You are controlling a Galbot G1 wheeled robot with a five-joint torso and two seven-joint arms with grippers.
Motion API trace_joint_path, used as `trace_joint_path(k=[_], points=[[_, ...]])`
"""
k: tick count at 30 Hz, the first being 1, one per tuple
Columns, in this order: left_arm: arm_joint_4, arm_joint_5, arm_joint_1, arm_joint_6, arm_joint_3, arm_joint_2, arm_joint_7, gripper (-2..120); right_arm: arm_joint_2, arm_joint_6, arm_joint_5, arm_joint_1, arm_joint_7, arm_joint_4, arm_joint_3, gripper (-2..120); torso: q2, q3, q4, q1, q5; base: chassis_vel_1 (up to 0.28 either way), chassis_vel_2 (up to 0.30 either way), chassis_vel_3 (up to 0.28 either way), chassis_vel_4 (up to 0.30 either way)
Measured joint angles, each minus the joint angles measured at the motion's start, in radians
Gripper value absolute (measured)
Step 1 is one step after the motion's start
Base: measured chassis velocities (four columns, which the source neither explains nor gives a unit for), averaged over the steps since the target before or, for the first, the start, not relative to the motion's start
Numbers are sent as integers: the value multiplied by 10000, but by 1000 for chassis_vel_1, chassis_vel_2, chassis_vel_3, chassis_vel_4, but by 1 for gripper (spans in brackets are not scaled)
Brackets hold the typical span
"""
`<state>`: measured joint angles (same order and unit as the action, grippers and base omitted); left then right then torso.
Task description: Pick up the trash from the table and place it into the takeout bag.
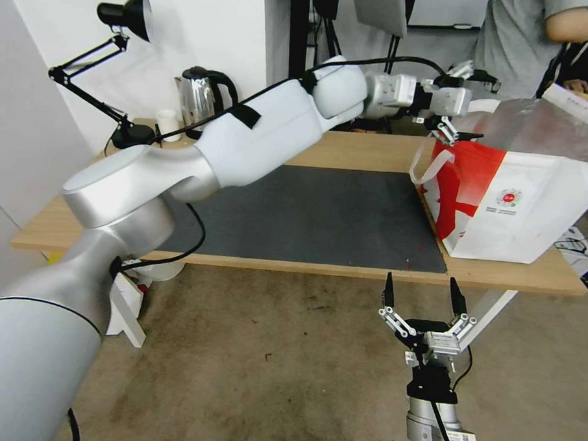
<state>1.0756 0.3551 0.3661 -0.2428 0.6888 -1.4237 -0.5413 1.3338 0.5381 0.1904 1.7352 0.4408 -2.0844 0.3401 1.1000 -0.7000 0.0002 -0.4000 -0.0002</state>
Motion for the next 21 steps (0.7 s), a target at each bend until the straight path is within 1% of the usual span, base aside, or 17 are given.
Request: trace_joint_path(k=[2,3,4,5,7,8,9,12,13,14,15,17,19,20,21], points=[[328,161,-29,223,-48,365,147,100,0,0,0,0,0,0,0,100,0,0,-3,0,0,0,0,0,0],[547,270,-36,332,-56,591,268,100,-1,0,0,0,0,0,0,100,-1,-1,-1,0,0,0,0,0,0],[547,270,-36,332,-56,591,268,100,-1,0,0,0,0,0,0,100,-1,-1,-1,0,0,0,0,0,0],[724,361,-41,419,-60,770,370,100,0,0,0,0,0,0,0,100,-1,0,-1,0,0,0,0,0,0],[1293,706,-80,742,-92,1329,769,100,0,0,0,0,0,0,0,100,-1,0,-3,-1,-1,0,0,0,0],[1572,830,-125,880,-138,1566,979,100,0,0,1,0,0,0,0,100,-2,0,0,0,-2,0,0,0,0],[1572,830,-125,880,-138,1566,979,100,0,0,1,0,0,0,0,100,-2,0,0,0,-2,0,0,0,0],[2509,1056,-363,1194,-418,2362,1609,100,0,0,0,0,0,0,0,100,-2,0,-1,0,-2,0,0,0,0],[2687,1083,-408,1237,-474,2506,1729,100,0,0,0,0,0,0,-1,100,-2,0,0,0,-2,0,0,0,0],[3067,1111,-503,1288,-592,2823,1986,100,0,0,0,-1,-1,0,0,100,-2,0,1,0,-1,0,0,0,0],[3067,1111,-503,1288,-592,2823,1986,100,0,0,0,-1,-1,0,0,100,-2,0,1,0,-1,0,0,0,0],[3585,1163,-575,1327,-674,3285,2360,100,0,0,0,0,0,0,0,100,-2,0,-2,0,-1,0,0,0,0],[3892,1225,-592,1345,-695,3621,2573,100,0,0,0,0,0,0,0,100,-2,0,-4,0,1,0,0,0,0],[3892,1225,-592,1345,-695,3621,2573,100,0,0,0,0,0,0,0,100,-2,0,-4,0,1,0,0,0,0],[4080,1271,-623,1347,-753,3930,2690,100,0,0,0,0,0,0,0,100,-2,0,-2,0,1,0,0,0,0]])
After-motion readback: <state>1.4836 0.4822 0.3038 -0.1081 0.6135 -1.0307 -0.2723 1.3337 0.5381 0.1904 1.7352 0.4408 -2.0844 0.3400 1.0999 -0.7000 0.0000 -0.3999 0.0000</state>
